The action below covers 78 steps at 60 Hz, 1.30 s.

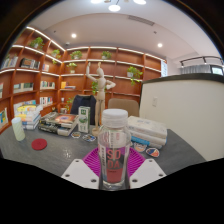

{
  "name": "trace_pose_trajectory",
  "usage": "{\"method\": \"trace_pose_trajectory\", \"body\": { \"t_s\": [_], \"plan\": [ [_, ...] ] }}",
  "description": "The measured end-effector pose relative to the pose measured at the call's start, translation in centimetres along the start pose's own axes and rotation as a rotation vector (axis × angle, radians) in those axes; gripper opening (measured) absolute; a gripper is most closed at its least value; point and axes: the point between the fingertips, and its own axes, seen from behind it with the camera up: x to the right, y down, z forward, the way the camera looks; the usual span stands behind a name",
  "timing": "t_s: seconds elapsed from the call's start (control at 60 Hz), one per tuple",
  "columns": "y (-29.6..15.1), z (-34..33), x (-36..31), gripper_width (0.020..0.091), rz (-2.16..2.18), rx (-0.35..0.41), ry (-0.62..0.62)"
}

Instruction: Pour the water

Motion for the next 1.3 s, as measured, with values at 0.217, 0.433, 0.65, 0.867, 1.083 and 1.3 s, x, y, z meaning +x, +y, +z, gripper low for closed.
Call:
{"method": "trace_pose_trajectory", "body": {
  "t_s": [0.217, 0.433, 0.65, 0.867, 1.083, 1.3],
  "plan": [
    [-1.2, -0.1, -5.2, 0.0329, -0.223, -0.005, -0.011],
    [-6.1, 0.9, -16.0, 0.0330, -0.691, 0.062, -0.017],
    [-12.1, 2.1, -26.8, 0.0328, -1.192, 0.206, 0.040],
    [-15.1, 2.9, -33.9, 0.0328, -1.735, 0.363, 0.143],
    [-15.0, 2.9, -38.5, 0.0325, -2.066, 0.497, 0.225],
    [-14.7, 3.7, -39.1, 0.0328, -2.118, 0.486, 0.265]
  ]
}}
